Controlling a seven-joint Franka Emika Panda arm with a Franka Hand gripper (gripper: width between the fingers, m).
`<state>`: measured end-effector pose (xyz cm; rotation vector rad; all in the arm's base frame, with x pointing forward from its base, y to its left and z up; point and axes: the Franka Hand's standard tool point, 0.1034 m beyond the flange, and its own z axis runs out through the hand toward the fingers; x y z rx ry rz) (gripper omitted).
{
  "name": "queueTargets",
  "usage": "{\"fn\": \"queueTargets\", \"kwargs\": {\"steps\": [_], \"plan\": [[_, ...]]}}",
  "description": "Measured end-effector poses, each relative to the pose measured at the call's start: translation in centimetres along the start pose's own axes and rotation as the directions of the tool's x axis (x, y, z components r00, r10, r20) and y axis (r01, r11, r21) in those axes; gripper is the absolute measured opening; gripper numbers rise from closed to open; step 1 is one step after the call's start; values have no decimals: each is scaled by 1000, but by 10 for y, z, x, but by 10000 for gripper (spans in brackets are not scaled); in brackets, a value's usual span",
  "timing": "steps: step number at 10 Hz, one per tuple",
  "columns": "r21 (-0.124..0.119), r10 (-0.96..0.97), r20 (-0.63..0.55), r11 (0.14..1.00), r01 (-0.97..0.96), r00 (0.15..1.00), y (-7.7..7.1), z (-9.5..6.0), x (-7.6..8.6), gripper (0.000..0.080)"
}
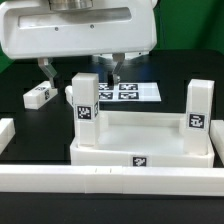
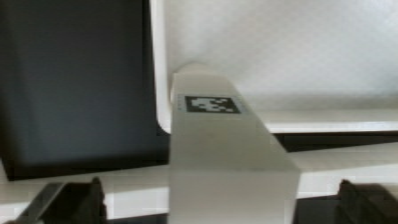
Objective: Assemble desk
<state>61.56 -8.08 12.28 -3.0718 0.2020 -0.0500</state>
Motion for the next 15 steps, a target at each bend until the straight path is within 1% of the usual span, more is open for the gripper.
{"fn": "queueTargets", "kwargs": {"steps": [2, 4, 5, 9, 10, 11, 13, 15], "plan": [[-1, 5, 2, 1000, -5, 1000, 2, 1, -2, 649], [-1, 4, 2, 1000, -4, 1000, 2, 2, -2, 383], [-1, 4, 2, 1000, -4, 1000, 2, 2, -2, 288], [-1, 30, 2, 1000, -30, 1000, 2, 2, -2, 288], [1, 69, 2, 998, -69, 998, 2, 2, -2, 288], [10, 184, 3, 983, -184, 983, 1, 2, -2, 288], [24, 397, 9, 918, -397, 918, -1, 3, -3, 290], [26, 578, 16, 816, -578, 816, -3, 3, -3, 290]]}}
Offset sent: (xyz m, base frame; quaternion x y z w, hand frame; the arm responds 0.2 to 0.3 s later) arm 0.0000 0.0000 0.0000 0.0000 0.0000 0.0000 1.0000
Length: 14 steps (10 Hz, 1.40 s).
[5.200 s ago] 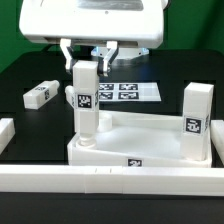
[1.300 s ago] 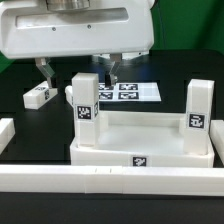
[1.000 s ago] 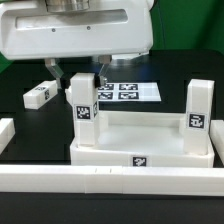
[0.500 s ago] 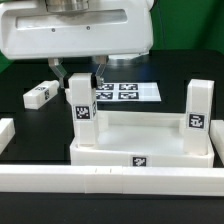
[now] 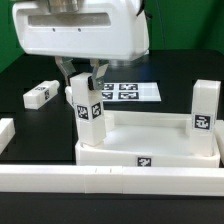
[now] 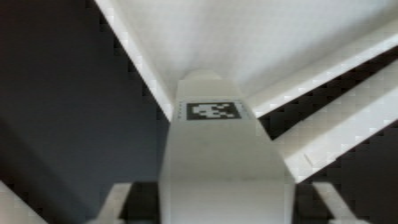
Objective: Assemble desk
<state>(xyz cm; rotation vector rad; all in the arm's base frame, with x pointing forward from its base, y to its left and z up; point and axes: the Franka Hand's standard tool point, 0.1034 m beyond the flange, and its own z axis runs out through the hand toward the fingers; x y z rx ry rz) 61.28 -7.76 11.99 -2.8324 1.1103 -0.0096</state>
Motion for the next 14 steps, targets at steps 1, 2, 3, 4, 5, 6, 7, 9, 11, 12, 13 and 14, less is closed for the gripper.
{"fn": "queueTargets", "kwargs": {"steps": [1, 2, 3, 4, 5, 6, 7, 9, 11, 12, 13, 14], "plan": [[1, 91, 0, 996, -91, 996, -1, 0, -1, 290], [3, 177, -3, 984, -177, 984, -4, 1, -2, 290], [7, 293, -4, 956, -292, 956, -8, 1, -4, 290], [9, 355, -5, 935, -355, 935, -11, 2, -6, 290], [8, 452, -3, 892, -452, 892, -14, 2, -8, 290], [8, 521, -1, 853, -521, 853, -16, 3, -9, 290], [8, 547, -1, 837, -547, 837, -16, 3, -9, 290], [7, 505, -2, 863, -505, 863, -16, 3, -10, 372], [5, 419, -2, 908, -419, 908, -16, 4, -10, 618], [1, 307, -5, 952, -307, 952, -15, 5, -10, 640], [-1, 193, -4, 981, -193, 981, -15, 6, -10, 640], [-2, 109, -3, 994, -109, 994, -16, 7, -11, 648]]}}
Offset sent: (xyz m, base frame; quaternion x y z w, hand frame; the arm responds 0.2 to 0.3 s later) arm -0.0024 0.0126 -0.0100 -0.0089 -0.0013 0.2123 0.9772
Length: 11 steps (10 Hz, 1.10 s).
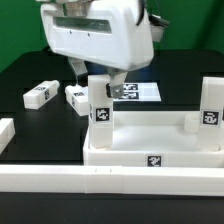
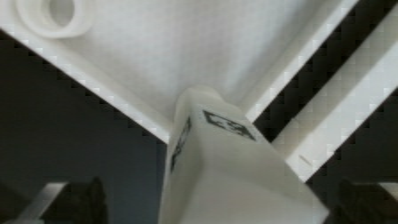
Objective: Assemble desk
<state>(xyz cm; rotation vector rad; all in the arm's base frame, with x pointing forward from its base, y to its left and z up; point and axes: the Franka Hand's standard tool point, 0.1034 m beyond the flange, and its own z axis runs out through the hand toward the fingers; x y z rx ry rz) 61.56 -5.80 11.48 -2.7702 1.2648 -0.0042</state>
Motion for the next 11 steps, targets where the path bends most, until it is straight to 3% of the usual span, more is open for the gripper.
{"fn": "queueTargets", "kwargs": {"steps": [4, 8, 11], "plan": [[-8, -379, 2, 925, 379, 926, 0, 2, -1, 649], [-62, -655, 9, 754, 654, 756, -1, 1, 0, 649], [-81, -793, 18, 606, 792, 609, -1, -1, 3, 649]]}}
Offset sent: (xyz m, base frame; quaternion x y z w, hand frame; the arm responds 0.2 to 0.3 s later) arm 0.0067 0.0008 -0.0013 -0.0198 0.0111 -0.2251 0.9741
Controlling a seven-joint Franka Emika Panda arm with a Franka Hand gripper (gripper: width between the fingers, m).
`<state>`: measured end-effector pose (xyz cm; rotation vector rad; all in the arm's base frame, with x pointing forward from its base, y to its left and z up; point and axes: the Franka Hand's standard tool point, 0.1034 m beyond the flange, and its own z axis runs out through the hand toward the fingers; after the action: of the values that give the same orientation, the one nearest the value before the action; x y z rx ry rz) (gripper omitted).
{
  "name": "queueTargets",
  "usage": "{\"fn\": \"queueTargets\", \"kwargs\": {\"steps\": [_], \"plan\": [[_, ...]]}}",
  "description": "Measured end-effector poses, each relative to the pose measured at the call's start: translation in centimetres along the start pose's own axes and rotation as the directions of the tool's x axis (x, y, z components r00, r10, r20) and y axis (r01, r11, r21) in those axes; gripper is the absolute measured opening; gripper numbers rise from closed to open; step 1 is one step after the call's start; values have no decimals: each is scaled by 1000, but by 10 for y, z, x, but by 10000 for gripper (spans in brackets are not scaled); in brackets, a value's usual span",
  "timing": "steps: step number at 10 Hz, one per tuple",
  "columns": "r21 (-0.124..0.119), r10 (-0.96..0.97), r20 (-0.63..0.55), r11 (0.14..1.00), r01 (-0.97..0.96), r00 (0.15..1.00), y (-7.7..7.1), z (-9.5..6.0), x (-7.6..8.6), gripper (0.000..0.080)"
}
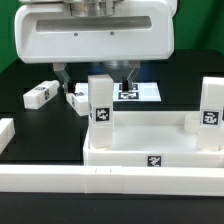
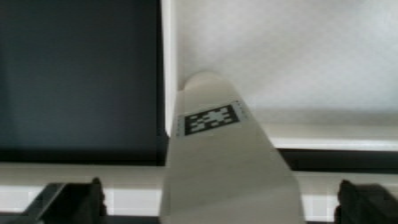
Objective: Assemble desk
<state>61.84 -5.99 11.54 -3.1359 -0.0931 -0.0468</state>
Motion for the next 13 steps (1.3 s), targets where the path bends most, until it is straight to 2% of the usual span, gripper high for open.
{"fn": "queueTargets", "kwargs": {"steps": [2, 3, 4, 5, 6, 8, 10, 13], "plan": [[-5, -95, -8, 996, 95, 995, 1, 1, 0, 649], [-4, -81, -8, 997, 81, 997, 1, 1, 0, 552], [-4, -81, -8, 997, 81, 997, 1, 1, 0, 552], [-4, -76, -8, 997, 76, 997, 1, 1, 0, 369], [-4, -56, -8, 998, 56, 998, 1, 1, 0, 288], [-3, -42, -8, 999, 42, 999, 1, 1, 0, 288], [15, 156, -10, 988, -156, 988, 0, 2, 0, 288], [34, 443, -16, 896, -442, 896, 2, 3, 0, 288]]}}
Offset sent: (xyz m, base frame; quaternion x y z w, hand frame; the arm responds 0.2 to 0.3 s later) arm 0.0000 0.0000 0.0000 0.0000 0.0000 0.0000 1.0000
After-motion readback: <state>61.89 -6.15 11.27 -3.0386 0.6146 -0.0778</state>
